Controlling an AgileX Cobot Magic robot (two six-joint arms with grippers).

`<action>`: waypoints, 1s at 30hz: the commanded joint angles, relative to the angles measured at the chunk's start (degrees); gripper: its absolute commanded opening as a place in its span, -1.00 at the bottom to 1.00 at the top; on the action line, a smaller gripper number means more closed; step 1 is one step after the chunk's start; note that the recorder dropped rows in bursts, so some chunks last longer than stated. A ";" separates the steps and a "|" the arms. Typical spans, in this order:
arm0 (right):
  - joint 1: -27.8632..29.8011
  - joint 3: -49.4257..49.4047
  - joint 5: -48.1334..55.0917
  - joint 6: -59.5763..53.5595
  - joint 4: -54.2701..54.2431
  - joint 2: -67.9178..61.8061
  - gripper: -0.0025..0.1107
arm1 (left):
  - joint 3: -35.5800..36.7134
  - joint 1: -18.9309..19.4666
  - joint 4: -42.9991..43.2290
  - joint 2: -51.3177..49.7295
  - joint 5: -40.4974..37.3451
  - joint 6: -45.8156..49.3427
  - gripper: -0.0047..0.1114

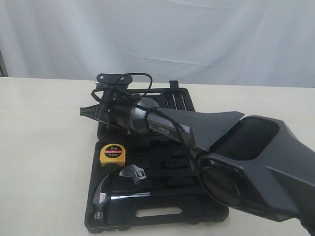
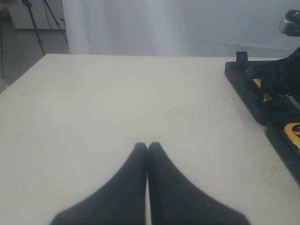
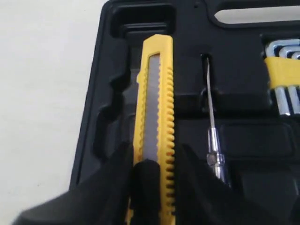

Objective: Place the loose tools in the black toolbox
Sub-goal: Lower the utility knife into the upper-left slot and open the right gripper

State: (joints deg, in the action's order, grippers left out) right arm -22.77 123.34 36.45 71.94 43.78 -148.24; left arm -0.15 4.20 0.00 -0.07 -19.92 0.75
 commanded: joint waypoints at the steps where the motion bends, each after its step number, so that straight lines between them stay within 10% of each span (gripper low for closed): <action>1: 0.66 -0.08 -0.73 -5.92 -6.01 -0.13 -0.96 | 0.15 -0.27 0.00 0.07 0.31 -0.33 -0.92; 13: 0.66 -0.08 -1.43 -14.11 -15.02 -1.12 -0.94 | 0.15 -0.27 0.00 0.07 0.31 -0.33 -0.92; 22: 0.66 -0.08 -1.43 -16.29 -16.90 -1.63 0.00 | 0.15 -0.27 0.00 0.07 0.31 -0.33 -0.92; 30: 0.66 -0.08 -1.43 -16.71 -16.74 -1.50 0.05 | 0.15 -0.27 0.00 0.07 0.31 -0.33 -0.92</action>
State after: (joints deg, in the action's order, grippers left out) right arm -21.82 124.04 32.40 55.35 29.55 -148.16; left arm -0.15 4.20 0.00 -0.07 -19.92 0.75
